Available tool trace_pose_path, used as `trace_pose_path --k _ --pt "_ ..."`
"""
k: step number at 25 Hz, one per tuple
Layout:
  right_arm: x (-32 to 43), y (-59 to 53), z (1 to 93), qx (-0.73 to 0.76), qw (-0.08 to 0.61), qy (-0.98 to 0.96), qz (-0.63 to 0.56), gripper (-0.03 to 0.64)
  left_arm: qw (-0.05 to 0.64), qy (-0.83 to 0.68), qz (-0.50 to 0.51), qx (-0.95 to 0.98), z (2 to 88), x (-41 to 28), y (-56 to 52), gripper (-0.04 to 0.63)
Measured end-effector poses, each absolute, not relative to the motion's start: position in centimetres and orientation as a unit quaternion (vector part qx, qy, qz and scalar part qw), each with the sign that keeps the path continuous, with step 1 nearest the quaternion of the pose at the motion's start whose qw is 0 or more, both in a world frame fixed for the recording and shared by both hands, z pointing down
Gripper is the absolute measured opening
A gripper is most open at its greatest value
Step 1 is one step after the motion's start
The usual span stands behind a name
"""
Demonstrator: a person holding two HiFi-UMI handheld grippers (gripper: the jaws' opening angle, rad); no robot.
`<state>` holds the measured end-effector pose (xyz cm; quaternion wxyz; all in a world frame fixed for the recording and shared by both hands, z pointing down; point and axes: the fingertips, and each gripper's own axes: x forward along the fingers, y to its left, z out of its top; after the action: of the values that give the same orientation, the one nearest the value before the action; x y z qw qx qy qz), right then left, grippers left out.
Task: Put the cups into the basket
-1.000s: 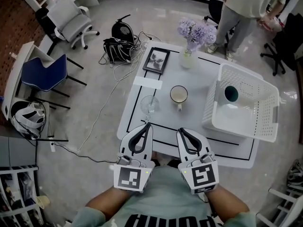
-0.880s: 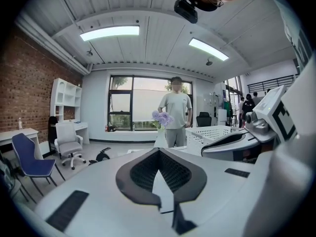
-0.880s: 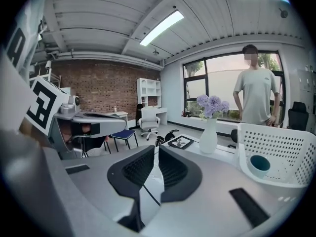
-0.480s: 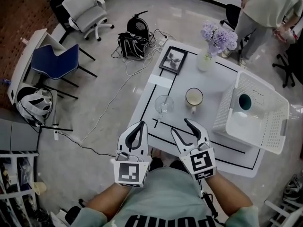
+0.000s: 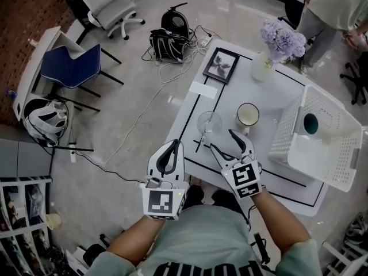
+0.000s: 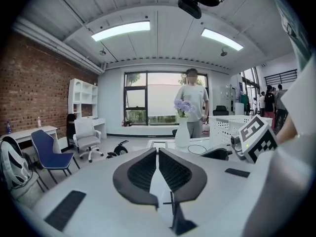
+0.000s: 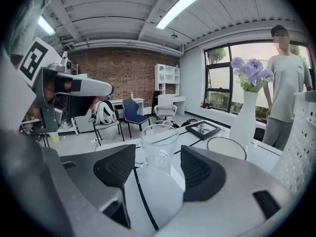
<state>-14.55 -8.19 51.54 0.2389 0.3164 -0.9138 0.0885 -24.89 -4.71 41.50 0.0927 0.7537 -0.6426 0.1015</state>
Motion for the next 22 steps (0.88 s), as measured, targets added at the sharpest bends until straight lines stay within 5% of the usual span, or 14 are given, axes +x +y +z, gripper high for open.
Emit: trace_pose_path --k 22 --pt "-18.2 -11.3 56.9 0.279 0.261 -0.921 0.069 0.313 0.120 -0.641 0.148 0.744 47.5 -27.5 -7.8 0.005"
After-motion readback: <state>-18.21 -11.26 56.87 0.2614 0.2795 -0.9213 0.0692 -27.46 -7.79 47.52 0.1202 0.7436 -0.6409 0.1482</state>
